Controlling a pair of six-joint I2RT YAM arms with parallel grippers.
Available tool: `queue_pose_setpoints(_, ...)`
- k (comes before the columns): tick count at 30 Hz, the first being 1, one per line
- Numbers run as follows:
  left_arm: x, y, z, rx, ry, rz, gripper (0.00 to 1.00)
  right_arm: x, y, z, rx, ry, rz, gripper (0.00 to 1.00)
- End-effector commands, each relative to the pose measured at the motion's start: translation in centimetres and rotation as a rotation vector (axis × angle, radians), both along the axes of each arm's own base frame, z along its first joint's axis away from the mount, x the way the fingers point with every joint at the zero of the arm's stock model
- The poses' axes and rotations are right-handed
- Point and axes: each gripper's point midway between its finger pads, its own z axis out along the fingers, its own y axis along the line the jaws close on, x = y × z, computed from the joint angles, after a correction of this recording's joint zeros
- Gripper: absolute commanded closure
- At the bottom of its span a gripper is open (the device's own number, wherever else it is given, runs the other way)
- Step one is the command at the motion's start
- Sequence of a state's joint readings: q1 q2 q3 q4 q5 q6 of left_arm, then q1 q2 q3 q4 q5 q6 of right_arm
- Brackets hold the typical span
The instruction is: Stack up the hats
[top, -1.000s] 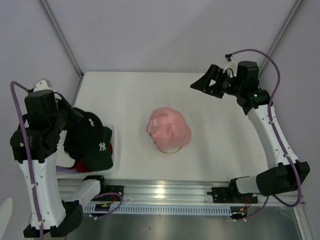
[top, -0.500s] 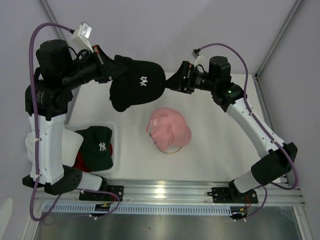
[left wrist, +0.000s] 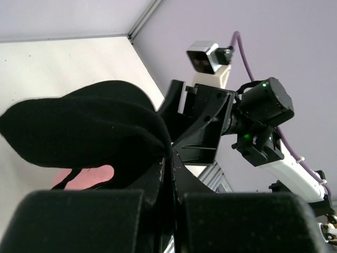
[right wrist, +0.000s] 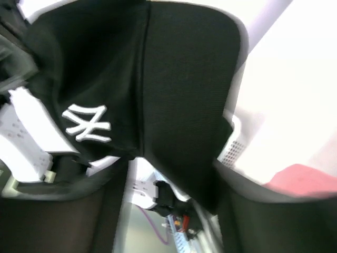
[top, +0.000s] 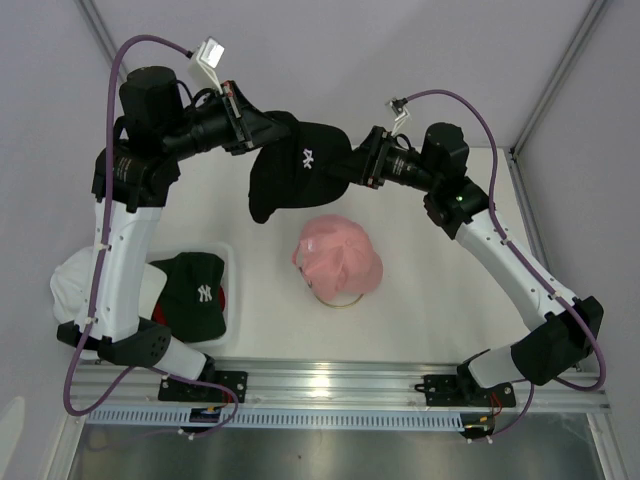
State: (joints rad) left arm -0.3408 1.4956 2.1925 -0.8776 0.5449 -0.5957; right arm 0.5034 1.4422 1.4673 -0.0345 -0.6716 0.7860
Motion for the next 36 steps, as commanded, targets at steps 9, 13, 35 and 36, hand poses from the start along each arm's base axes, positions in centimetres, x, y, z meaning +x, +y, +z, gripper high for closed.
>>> queue_pose_setpoints(9, 3.1, 3.7, -4.7, 0.184, 0.046, 0.270, 0.91, -0.8, -1.4, 0.5, 0.030, 0.098, -0.047, 1.00)
queue_pose_setpoints(13, 3.3, 7.3, -6.9, 0.305, 0.091, 0.438, 0.47, -1.3, -2.6, 1.6, 0.194, 0.206, -0.074, 1.00)
queue_pose_setpoints(35, 3.5, 10.5, -21.1, -0.036, 0.462, 0.370, 0.11, -5.0, -5.6, 2.6, 0.265, 0.124, -0.081, 1.00)
queue_pose_setpoints(36, 3.9, 10.1, -20.3, -0.061, 0.428, 0.343, 0.11, -5.1, -5.6, 2.4, 0.261, 0.127, -0.079, 1.00)
